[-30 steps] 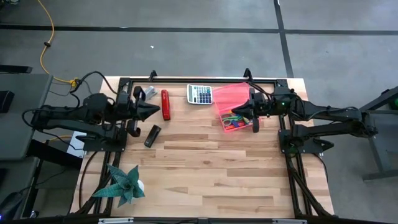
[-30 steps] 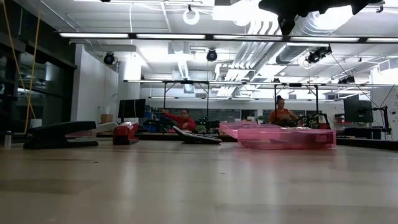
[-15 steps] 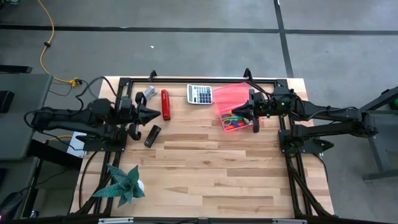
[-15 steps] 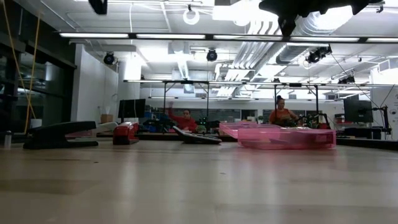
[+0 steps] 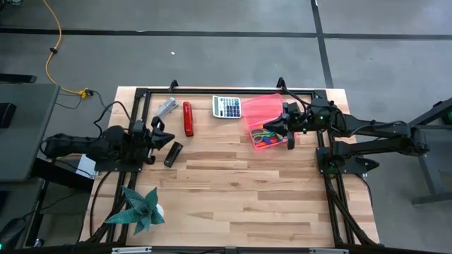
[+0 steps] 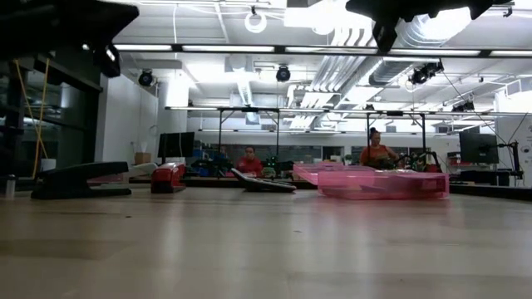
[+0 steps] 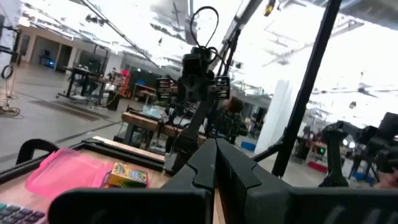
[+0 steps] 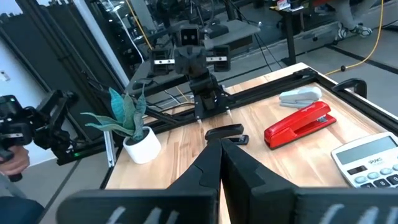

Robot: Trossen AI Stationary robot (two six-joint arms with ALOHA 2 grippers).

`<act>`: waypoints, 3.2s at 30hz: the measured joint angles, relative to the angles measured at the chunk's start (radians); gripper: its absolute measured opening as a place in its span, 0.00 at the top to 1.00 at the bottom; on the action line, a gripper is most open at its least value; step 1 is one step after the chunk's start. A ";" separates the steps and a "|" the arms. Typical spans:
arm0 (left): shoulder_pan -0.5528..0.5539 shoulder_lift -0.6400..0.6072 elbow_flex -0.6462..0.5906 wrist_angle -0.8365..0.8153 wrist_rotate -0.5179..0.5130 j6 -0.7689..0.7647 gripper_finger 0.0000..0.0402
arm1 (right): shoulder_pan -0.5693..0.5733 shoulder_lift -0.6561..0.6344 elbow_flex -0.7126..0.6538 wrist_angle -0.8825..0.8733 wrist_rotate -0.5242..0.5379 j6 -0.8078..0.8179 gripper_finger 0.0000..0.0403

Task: Pack school essentials
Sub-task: Return to Home Position

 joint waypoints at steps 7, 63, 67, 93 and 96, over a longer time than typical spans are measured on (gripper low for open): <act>0.036 -0.157 -0.039 -0.150 0.039 -0.018 1.00 | 0.000 0.000 0.000 0.000 0.000 0.009 1.00; 0.044 -0.167 -0.038 -0.419 0.067 -0.006 1.00 | 0.313 -0.841 -0.693 0.252 0.421 -0.045 1.00; 0.044 -0.167 -0.038 -0.419 0.067 -0.006 1.00 | 0.308 -0.861 -0.691 0.176 0.426 -0.064 1.00; 0.044 -0.167 -0.038 -0.419 0.067 -0.006 1.00 | 0.306 -0.851 -0.691 0.004 0.388 -0.220 1.00; 0.044 -0.167 -0.038 -0.419 0.067 -0.006 1.00 | 0.306 -0.851 -0.691 0.004 0.388 -0.220 1.00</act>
